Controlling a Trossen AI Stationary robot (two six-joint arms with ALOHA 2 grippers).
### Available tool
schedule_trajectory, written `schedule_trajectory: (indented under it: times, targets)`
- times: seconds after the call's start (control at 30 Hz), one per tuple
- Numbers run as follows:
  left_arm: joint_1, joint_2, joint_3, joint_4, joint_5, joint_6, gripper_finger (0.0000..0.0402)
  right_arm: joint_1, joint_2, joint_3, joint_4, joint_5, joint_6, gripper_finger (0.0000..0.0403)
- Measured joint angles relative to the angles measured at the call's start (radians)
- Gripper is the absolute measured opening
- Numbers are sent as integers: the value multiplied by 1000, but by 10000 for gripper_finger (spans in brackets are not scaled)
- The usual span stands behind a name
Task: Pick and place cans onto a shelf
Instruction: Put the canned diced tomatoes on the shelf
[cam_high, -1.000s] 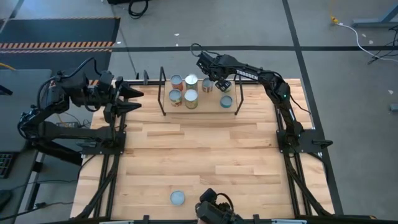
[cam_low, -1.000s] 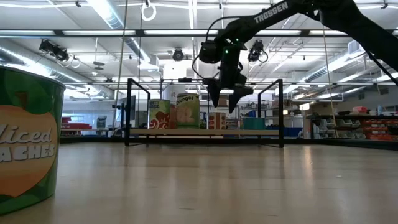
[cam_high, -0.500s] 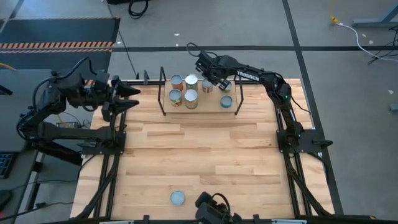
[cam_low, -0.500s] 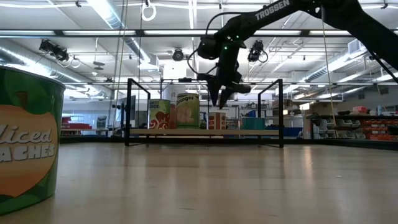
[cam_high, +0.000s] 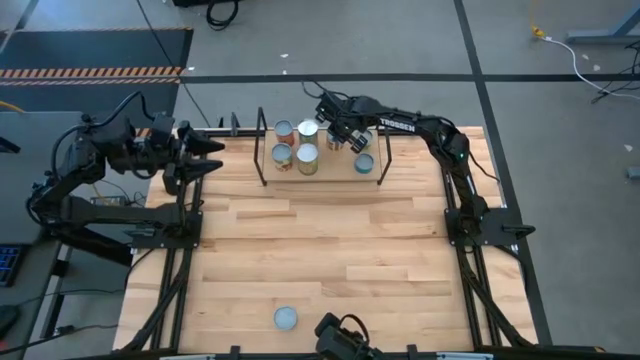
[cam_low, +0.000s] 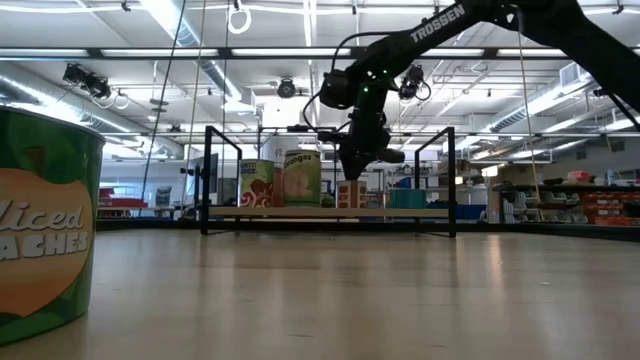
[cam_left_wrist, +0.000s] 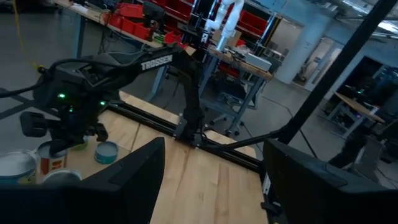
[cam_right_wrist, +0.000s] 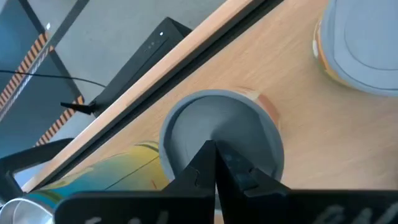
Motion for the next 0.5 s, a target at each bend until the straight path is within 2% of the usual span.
schedule_trajectory:
  times: [0.5]
  targets:
    - [0, -7, 0, -4, -22, 9, 275, 7, 2, 0, 12, 21, 7, 5]
